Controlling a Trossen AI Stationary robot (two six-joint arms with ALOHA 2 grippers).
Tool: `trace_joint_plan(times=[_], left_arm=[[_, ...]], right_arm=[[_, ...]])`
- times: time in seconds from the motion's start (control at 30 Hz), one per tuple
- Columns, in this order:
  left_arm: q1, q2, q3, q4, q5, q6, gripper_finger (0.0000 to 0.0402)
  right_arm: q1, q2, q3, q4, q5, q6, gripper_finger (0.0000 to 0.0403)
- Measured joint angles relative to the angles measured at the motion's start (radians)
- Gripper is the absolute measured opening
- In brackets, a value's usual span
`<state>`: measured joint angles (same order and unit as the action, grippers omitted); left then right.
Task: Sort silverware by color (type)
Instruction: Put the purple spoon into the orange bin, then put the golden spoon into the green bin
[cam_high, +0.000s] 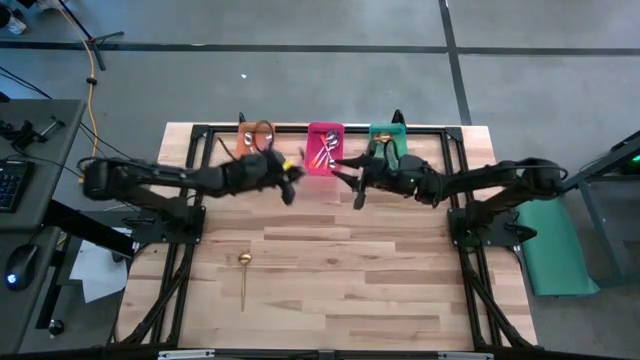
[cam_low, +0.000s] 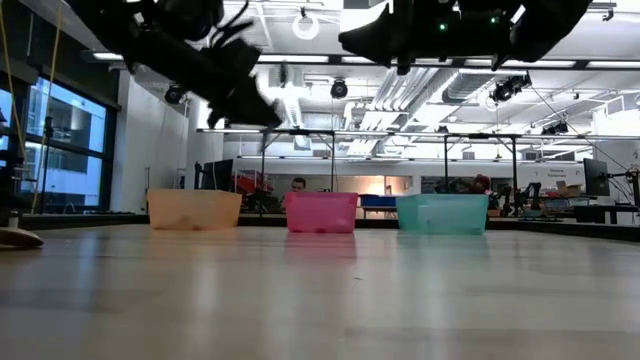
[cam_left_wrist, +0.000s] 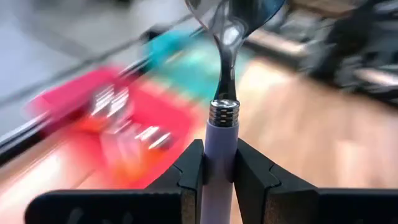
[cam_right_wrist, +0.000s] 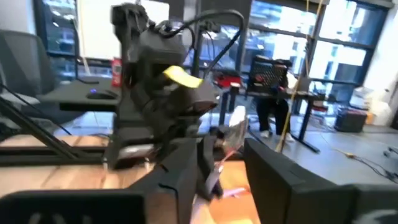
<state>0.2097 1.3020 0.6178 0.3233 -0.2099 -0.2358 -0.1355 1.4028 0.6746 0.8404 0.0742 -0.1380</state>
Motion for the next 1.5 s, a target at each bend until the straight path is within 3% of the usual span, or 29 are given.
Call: trace_joint_plan(times=[0.13, 0.23, 0.4, 0.53, 0.77, 1.0, 1.27, 1.5], left_arm=[[0.184, -0.088, 0.043, -0.373, 0.090, -0.072, 0.0046], [0.340, -0.085, 0.120, -0.611, 0.160, -0.069, 0.0046], [0.549, -0.007, 0.239, -0.782, 0.229, 0.027, 0.0046], [0.650, 0.095, 0.307, -0.857, 0.310, 0.078, 0.0046], [0.704, 0.287, 0.327, -0.892, 0.336, 0.118, 0.0046], [0.728, 0.382, 0.327, -0.872, 0.319, 0.117, 0.0048], [0.725, 0.343, 0.327, -0.872, 0.286, 0.130, 0.0139], [0.683, 0.193, 0.327, -0.943, 0.252, 0.135, 0.0139]], right_arm=[[-0.024, -0.021, 0.000, -0.052, 0.000, 0.005, 0.0080], [-0.029, -0.021, 0.000, -0.056, -0.002, 0.001, 0.0051], [-0.026, -0.021, 0.000, -0.074, -0.003, 0.005, 0.0011], [-0.021, -0.021, 0.000, -0.093, -0.003, 0.005, 0.0002], [-0.021, -0.021, 0.000, -0.097, -0.003, 0.006, 0.0005], [-0.021, -0.021, 0.000, -0.100, -0.003, 0.006, 0.0005], [-0.021, -0.021, 0.000, -0.104, -0.003, 0.001, 0.0005], [-0.021, -0.021, 0.000, -0.104, -0.003, -0.001, 0.0005]])
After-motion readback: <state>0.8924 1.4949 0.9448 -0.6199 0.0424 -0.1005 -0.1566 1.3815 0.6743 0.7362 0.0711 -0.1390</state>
